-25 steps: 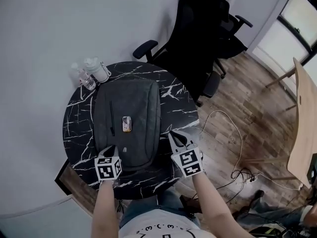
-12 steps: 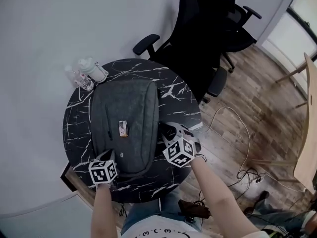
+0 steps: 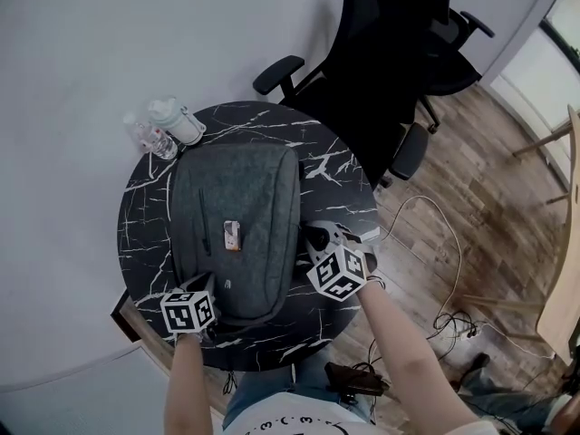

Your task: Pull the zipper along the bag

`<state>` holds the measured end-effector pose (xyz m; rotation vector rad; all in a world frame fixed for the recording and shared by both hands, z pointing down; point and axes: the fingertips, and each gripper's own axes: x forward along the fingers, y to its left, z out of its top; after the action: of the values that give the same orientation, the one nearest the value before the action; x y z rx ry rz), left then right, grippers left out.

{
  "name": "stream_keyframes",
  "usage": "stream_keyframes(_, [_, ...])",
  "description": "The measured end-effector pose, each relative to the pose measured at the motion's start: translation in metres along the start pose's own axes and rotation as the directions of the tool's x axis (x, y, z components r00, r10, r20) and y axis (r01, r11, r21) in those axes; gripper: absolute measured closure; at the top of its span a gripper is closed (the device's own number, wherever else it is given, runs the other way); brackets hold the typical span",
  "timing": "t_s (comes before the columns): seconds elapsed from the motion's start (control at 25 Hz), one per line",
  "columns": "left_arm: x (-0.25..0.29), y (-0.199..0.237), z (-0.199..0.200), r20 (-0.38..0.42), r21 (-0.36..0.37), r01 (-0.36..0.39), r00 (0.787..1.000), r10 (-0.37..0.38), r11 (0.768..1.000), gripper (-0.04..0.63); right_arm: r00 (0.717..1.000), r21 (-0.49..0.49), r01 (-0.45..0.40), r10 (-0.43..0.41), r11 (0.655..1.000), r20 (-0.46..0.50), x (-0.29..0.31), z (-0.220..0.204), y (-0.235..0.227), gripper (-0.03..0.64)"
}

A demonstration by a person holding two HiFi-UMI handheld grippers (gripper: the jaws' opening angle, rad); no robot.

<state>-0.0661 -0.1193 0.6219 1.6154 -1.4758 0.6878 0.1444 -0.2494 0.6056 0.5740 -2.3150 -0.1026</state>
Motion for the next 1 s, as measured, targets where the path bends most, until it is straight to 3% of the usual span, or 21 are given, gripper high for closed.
stream_keyframes(0.24, [0.008,0.001,-0.003,-0.037,-0.04,0.015,0.999,-0.016,0.999,0.577,1.0,0.012,-0.026,0.026,1.0,-0.016,-0.012,-0.006,0.001,0.543])
stream_keyframes(0.48, [0.009,0.0,-0.005,-0.041,-0.031,0.008,0.999,-0.009,0.999,0.577,0.992,0.08,-0.108,0.113,0.991,-0.054,-0.012,-0.008,0.003,0.54])
stream_keyframes(0.64, [0.009,0.0,-0.004,-0.038,-0.023,0.002,0.999,-0.003,1.0,0.577,0.989,0.057,-0.131,0.134,0.99,-0.058,-0.015,-0.007,0.002,0.537])
stream_keyframes(0.76, [0.01,0.0,-0.004,-0.034,-0.016,-0.001,0.999,0.001,1.0,0.577,0.985,0.154,-0.156,0.165,0.976,-0.046,-0.018,-0.006,0.001,0.536])
stream_keyframes(1.0, [0.009,0.0,-0.005,-0.03,-0.01,-0.004,1.0,0.004,1.0,0.577,0.991,0.2,-0.091,0.109,0.975,-0.078,-0.007,-0.006,0.001,0.537])
